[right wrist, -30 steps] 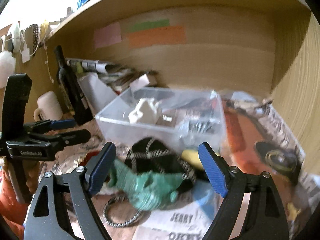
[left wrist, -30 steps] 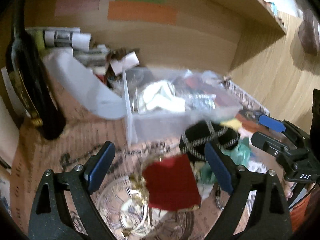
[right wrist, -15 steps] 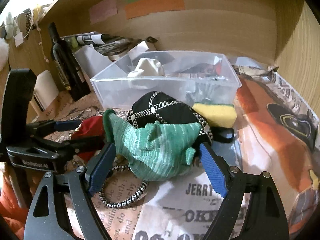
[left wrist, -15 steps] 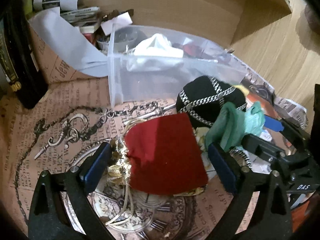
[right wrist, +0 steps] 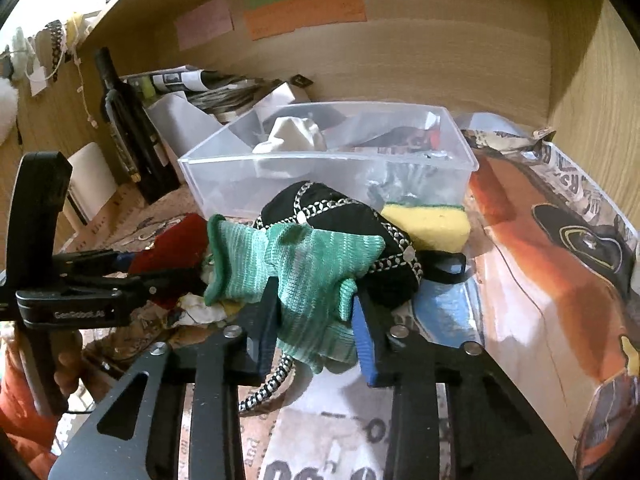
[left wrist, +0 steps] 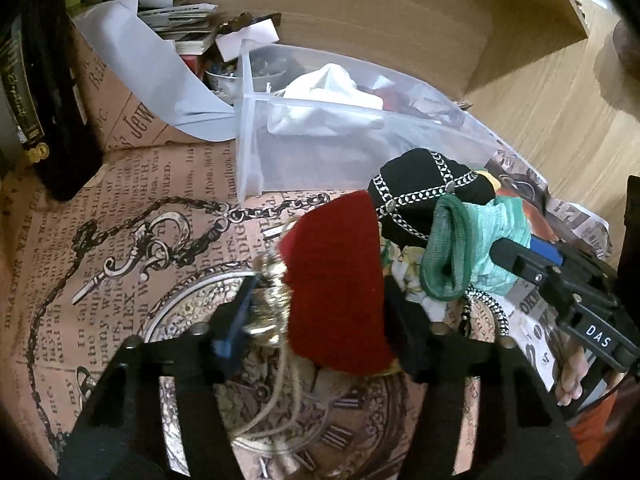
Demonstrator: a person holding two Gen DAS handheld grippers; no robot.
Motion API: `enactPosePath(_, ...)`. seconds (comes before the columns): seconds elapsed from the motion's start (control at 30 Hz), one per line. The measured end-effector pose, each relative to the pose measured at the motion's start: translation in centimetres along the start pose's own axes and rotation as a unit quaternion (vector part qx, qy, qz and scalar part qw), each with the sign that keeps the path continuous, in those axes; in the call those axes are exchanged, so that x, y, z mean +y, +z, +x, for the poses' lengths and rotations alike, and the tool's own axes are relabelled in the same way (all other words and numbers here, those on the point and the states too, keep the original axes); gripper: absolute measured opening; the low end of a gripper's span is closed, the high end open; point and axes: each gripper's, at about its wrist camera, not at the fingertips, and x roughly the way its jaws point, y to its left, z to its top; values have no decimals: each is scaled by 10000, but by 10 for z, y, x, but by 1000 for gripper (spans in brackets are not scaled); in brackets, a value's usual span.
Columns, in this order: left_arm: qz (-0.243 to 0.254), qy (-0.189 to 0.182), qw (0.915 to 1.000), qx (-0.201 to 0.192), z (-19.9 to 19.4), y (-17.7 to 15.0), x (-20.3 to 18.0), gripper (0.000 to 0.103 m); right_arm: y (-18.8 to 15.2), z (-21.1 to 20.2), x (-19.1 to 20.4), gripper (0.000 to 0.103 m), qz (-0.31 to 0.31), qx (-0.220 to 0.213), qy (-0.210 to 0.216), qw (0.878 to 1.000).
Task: Organize soft objects
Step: 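Carry the red pouch and green glove with both tools over the plastic box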
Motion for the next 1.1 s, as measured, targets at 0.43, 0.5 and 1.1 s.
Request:
enactPosePath(0.43, 99, 65, 9975, -697, -41, 22, -12, 55, 20, -34, -1, 29, -9, -566, -51, 9984)
enactPosePath(0.5, 107, 59, 9966, -810, -46, 29, -13, 55, 27, -40, -3, 29, -38, -706, -94, 9975)
enactPosePath(1.1, 229, 211, 9872, -1563, -60, 109, -20, 55, 95, -44, -21, 29, -90, -1562, -390, 9869)
